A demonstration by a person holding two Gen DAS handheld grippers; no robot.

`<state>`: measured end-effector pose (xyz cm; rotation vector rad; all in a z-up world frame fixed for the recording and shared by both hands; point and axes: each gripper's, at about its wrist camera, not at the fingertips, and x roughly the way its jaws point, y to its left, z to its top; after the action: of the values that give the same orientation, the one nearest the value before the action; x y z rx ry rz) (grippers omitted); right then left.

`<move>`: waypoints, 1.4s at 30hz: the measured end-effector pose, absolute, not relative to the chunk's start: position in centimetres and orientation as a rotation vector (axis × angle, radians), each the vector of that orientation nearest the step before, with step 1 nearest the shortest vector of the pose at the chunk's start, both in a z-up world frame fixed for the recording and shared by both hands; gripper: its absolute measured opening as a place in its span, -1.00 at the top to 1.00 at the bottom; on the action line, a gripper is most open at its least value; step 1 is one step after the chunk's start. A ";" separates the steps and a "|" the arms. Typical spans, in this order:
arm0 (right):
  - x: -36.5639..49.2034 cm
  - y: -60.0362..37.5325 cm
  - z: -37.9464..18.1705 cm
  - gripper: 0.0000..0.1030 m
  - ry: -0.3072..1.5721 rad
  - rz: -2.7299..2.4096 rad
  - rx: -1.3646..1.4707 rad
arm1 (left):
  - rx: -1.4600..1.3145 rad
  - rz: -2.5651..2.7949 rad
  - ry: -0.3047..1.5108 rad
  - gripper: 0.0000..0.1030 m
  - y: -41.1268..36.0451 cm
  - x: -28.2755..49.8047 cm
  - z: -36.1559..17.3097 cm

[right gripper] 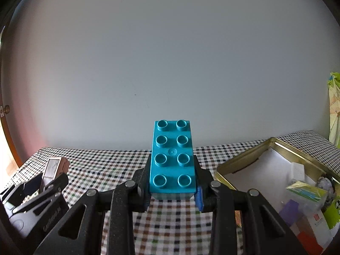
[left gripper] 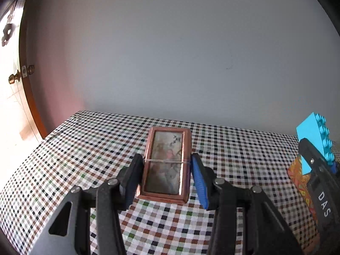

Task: Organize rigid objects
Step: 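Carry the copper box and cyan brick over the gold tin with both tools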

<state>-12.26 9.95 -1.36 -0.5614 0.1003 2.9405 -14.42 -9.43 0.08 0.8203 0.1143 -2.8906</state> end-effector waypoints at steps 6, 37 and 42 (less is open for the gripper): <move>-11.1 11.0 -1.6 0.34 0.097 2.941 -0.562 | 0.781 -2.899 0.106 0.12 -8.5 -12.3 0.4; -2.9 16.7 0.4 0.34 0.074 2.981 -0.408 | 0.745 -2.997 0.107 0.12 2.9 -1.2 0.6; -2.1 17.6 0.7 0.34 0.070 2.989 -0.384 | 0.765 -3.019 0.121 0.12 5.4 0.3 0.5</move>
<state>-2.09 17.57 0.68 -0.3835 0.0703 2.9888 0.33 5.39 0.49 0.7650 0.1215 -3.0190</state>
